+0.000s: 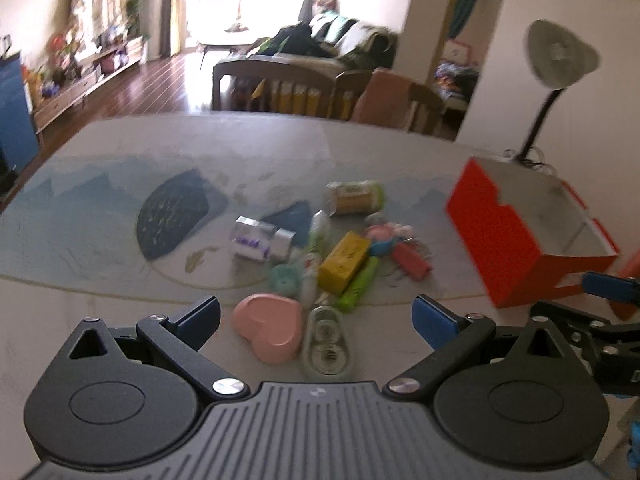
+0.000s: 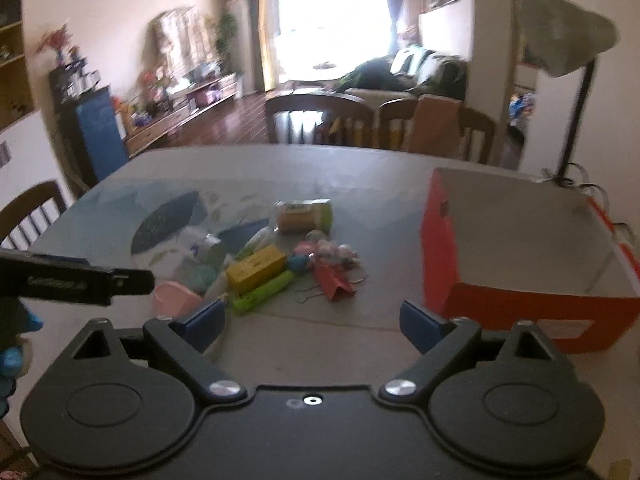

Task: Organize rigid objects
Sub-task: 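Grasp the pink heart dish with the left tool while the right tool grasps the tape dispenser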

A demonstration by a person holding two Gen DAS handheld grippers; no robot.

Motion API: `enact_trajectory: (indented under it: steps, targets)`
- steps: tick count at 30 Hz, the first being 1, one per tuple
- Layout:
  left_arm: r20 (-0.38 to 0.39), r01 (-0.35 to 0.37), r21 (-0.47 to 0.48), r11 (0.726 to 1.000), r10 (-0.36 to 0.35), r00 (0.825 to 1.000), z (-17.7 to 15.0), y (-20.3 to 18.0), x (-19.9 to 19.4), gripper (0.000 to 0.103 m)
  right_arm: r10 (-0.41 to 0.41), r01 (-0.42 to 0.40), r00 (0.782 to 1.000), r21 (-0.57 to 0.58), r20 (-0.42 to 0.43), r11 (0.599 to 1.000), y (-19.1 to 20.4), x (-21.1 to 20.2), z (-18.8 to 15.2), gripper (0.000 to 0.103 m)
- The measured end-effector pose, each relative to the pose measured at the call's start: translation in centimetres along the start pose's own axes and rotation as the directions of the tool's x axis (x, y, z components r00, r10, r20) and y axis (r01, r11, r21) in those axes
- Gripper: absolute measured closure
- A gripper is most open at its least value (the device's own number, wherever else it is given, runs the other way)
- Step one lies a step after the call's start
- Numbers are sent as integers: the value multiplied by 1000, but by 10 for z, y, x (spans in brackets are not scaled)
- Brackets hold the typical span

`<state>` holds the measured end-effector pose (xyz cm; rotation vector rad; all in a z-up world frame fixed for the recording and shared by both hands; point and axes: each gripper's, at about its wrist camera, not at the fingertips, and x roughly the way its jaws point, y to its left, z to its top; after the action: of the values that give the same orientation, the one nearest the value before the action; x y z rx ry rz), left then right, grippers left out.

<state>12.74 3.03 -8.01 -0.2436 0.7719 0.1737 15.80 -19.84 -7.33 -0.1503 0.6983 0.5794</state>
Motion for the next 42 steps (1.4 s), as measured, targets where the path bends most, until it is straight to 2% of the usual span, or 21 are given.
enact_trajectory:
  steps: [4, 7, 15, 25, 28, 35, 38, 42]
  targets:
    - [-49, -46, -40, 998, 44, 998, -3, 14, 32, 1, 58, -61, 997, -79, -46, 995, 17, 23, -8, 10]
    - [-70, -71, -48, 996, 67, 995, -6, 21, 52, 1, 97, -107, 991, -116, -86, 987, 31, 40, -17, 15]
    - [-106, -89, -46, 995, 84, 991, -12, 29, 82, 5, 142, -172, 977, -195, -159, 966, 63, 86, -32, 21]
    - [-117, -80, -22, 997, 77, 990, -14, 31, 105, 13, 137, -175, 975, -226, -173, 958, 91, 121, -38, 30]
    - [-115, -67, -21, 998, 64, 991, -13, 30, 110, 20, 129, -166, 978, -231, -167, 959, 95, 128, -38, 34]
    - [-116, -49, -5, 999, 48, 992, -14, 30, 117, 30, 113, -151, 979, -235, -167, 960, 97, 140, -39, 42]
    - [-114, -48, -13, 999, 46, 992, -13, 32, 118, 35, 110, -145, 981, -232, -159, 962, 98, 144, -39, 42]
    - [-111, -37, -11, 999, 35, 993, -14, 34, 119, 35, 100, -134, 983, -228, -153, 964, 98, 146, -37, 45]
